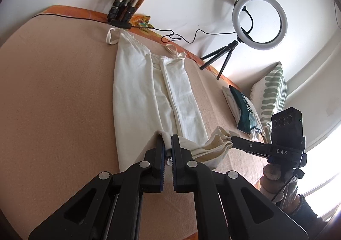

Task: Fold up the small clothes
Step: 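Close both tools on the camisole hem, then lift the hem with both tools, fold it toward the straps, and release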

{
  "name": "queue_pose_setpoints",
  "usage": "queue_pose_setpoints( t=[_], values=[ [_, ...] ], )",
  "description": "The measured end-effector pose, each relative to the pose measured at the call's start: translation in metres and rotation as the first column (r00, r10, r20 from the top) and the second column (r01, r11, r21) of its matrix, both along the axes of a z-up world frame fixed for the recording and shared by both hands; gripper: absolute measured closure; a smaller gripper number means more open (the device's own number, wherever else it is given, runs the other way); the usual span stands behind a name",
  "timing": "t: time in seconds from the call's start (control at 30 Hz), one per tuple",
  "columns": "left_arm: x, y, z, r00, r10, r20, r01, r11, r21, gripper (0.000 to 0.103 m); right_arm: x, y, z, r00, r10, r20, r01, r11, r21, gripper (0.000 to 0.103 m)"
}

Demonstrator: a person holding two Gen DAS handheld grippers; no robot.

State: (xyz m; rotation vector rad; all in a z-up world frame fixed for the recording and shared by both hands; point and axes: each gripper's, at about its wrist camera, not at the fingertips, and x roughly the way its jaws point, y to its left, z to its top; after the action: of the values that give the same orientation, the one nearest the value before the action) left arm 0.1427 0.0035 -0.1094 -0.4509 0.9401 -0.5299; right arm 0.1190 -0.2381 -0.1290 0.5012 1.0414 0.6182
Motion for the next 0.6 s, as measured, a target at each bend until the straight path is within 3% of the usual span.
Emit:
queue_pose_setpoints(
  t=[0.5,0.6],
  values=[
    [0.045,-0.006,-0.026,0.998,0.054,-0.044,-0.05,0.996,0.079,0.099,0.051,0.002,-0.025,0.995,-0.088,-0.052,0.085,0.994,-0.063,0.1],
    [0.047,-0.006,-0.025,0.997,0.064,-0.049,-0.058,0.992,0.116,0.089,0.053,0.003,-0.023,0.996,-0.079,-0.038,0.076,0.995,-0.07,0.095]
  ],
)
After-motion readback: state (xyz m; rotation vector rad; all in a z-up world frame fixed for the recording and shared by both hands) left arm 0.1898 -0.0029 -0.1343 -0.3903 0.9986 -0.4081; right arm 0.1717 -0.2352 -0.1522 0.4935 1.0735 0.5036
